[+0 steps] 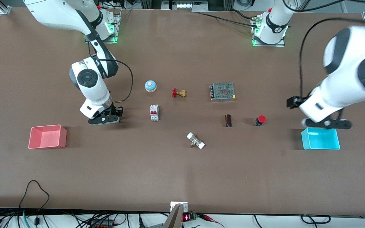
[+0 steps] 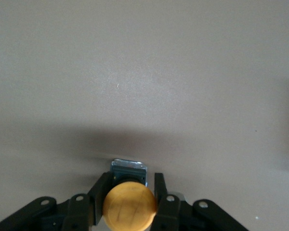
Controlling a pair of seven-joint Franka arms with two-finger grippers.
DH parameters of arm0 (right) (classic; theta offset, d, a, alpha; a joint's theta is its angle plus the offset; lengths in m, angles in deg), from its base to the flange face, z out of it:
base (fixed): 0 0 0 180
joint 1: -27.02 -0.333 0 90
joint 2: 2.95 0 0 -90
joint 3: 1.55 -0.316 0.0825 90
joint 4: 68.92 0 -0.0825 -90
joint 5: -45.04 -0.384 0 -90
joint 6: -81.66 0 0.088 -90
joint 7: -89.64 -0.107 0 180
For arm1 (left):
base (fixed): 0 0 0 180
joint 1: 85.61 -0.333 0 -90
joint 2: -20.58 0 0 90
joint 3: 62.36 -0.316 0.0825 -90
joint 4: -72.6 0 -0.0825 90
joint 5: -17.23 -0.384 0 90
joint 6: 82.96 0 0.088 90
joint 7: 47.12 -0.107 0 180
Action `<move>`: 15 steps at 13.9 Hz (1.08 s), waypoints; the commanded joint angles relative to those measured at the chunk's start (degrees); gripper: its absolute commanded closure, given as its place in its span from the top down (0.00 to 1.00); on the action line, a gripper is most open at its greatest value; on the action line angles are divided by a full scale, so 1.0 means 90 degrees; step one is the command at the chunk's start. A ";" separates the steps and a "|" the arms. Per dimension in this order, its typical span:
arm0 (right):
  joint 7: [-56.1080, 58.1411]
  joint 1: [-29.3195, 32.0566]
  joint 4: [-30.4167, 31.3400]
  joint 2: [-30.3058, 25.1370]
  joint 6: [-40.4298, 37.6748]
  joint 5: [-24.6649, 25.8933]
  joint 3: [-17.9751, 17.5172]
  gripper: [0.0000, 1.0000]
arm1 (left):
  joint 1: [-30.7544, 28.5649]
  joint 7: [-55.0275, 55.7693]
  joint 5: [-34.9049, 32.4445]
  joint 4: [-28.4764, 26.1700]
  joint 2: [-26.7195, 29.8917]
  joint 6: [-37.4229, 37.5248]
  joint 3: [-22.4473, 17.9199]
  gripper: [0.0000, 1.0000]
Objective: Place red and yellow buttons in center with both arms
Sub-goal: 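Place the yellow button with the right gripper while the left gripper rises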
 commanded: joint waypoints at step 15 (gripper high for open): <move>0.1601 0.0859 -0.2404 -0.0972 -0.3681 -0.2425 -0.0359 1.00 | -0.0847 -0.1241 0.0557 -0.2683 0.2312 -0.1796 -0.0120 1.00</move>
